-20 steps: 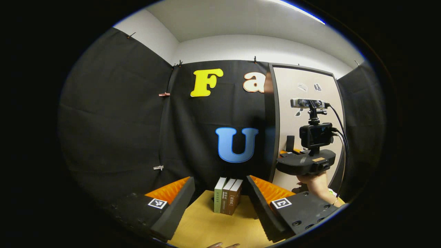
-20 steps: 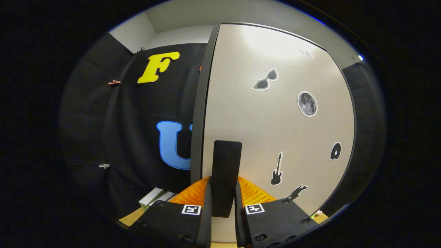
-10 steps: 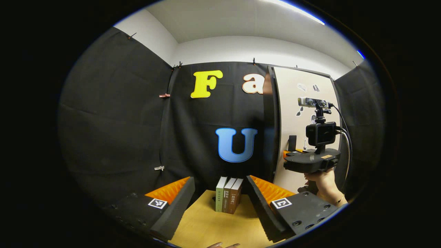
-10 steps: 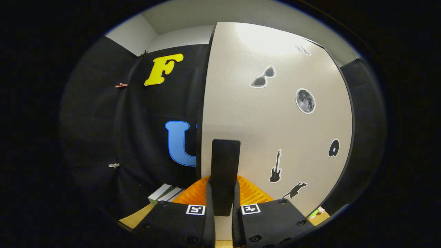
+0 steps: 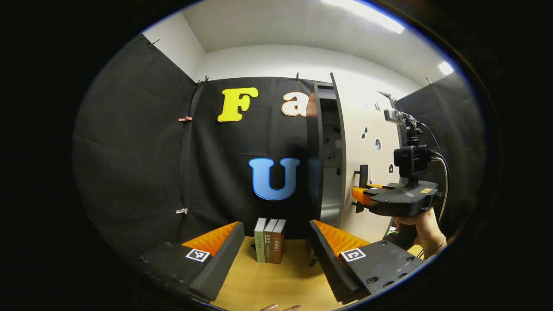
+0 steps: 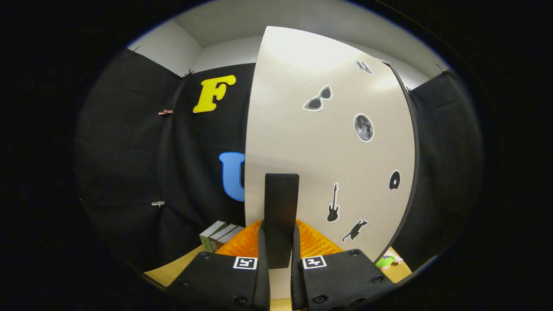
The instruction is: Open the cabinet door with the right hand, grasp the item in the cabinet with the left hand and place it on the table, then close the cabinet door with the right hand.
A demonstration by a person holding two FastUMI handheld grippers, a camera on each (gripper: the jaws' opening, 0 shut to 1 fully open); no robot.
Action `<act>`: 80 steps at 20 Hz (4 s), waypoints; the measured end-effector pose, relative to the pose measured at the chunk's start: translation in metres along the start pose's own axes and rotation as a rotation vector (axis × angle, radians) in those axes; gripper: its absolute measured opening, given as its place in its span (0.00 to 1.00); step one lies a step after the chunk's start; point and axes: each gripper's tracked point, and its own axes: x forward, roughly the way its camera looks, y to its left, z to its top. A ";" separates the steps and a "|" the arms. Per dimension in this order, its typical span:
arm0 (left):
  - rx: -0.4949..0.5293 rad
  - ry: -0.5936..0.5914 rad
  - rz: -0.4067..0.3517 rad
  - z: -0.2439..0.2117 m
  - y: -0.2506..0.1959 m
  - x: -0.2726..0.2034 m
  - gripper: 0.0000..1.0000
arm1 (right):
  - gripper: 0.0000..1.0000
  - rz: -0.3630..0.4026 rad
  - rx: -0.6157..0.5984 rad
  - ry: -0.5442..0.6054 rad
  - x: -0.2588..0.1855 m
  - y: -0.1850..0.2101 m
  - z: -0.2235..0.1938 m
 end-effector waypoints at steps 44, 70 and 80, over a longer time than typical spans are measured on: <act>-0.003 0.041 0.063 0.001 -0.281 -0.042 0.92 | 0.22 0.380 0.045 -0.006 -0.123 -0.146 -0.001; 0.030 0.050 -0.338 0.003 -0.294 0.044 0.94 | 0.20 -0.099 0.026 -0.041 -0.162 -0.217 0.014; 0.031 0.114 -0.461 -0.013 -0.278 0.111 0.94 | 0.55 -0.515 -0.025 -0.020 -0.209 -0.267 0.001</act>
